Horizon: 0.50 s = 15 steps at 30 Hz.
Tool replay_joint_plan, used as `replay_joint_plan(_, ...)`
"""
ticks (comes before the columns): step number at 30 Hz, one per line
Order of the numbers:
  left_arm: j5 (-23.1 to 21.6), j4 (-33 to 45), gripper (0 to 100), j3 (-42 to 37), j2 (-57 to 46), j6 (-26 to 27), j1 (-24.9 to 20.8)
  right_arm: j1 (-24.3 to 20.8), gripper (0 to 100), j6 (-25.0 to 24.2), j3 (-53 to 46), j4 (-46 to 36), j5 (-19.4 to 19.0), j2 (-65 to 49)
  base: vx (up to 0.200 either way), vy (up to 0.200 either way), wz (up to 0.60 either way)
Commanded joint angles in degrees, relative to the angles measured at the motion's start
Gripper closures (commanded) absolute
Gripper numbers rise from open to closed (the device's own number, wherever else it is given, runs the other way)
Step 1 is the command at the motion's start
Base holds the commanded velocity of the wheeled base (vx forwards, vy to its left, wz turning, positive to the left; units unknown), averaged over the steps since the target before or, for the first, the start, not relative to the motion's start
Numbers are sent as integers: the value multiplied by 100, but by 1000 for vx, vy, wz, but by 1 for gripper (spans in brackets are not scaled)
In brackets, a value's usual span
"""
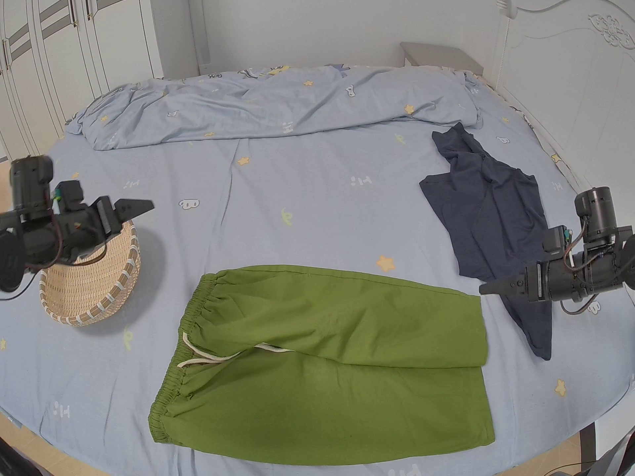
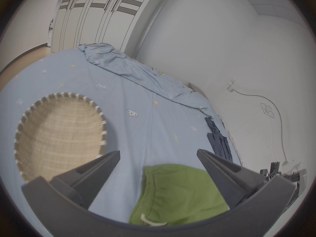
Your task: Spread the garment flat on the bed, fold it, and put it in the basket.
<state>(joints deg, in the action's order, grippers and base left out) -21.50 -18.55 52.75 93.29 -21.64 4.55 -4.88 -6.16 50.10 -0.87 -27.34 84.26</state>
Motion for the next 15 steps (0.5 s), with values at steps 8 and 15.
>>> replay_joint_plan(8, 357, 238, 0, 1466, 2378, -218, -815, 31, 0, -167, 790, 236, 89, 996, 0, 0, 0)
replay_joint_plan(15, 357, 238, 0, 1238, 2509, -60, -991, 83, 0, -167, 790, 236, 89, 987, 0, 0, 0)
